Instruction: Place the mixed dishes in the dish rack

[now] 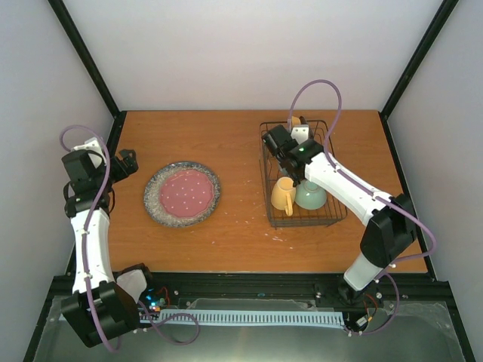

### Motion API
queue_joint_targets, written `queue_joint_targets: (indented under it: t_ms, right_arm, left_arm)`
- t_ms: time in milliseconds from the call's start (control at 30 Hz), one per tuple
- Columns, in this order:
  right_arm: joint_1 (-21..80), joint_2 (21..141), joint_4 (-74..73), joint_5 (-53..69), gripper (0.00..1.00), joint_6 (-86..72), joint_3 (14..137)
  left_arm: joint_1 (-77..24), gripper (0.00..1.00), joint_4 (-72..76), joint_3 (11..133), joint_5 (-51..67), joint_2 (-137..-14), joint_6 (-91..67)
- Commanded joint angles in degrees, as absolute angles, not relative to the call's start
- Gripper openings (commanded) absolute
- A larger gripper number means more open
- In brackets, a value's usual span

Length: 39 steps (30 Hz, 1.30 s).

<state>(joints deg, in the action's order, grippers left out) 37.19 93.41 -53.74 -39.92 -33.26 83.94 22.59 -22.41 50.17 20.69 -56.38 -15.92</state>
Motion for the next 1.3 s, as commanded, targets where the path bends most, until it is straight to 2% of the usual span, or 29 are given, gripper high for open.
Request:
queue_joint_targets:
  t_ms: [0, 367, 1100, 1167, 1267]
  right_arm:
    - [36.62, 93.81, -46.13, -44.52, 0.03, -32.64, 84.76]
    - [35.38, 99.48, -43.51, -42.84, 0.03, -29.35, 88.20]
    - [31.85, 109.93, -42.98, -36.89, 0.03, -29.47, 86.28]
    - [31.77, 110.50, -43.88, -36.77, 0.12, -30.24, 86.53]
    - [31.82, 110.26, -44.45, -36.95, 0.36, -31.02, 86.53]
  left_arm:
    - [22.47, 1.00, -21.20, 50.72, 19.59, -56.04, -14.72]
    - [22.45, 1.00, -20.78, 50.63, 18.56, -56.54, -14.15]
    - [22.42, 1.00, -20.20, 50.75, 18.19, -58.04, -13.69]
    - [22.46, 1.00, -20.39, 50.79, 18.22, -57.94, -13.72]
    - [22.46, 1.00, -20.71, 50.80, 18.25, -57.78, -13.75]
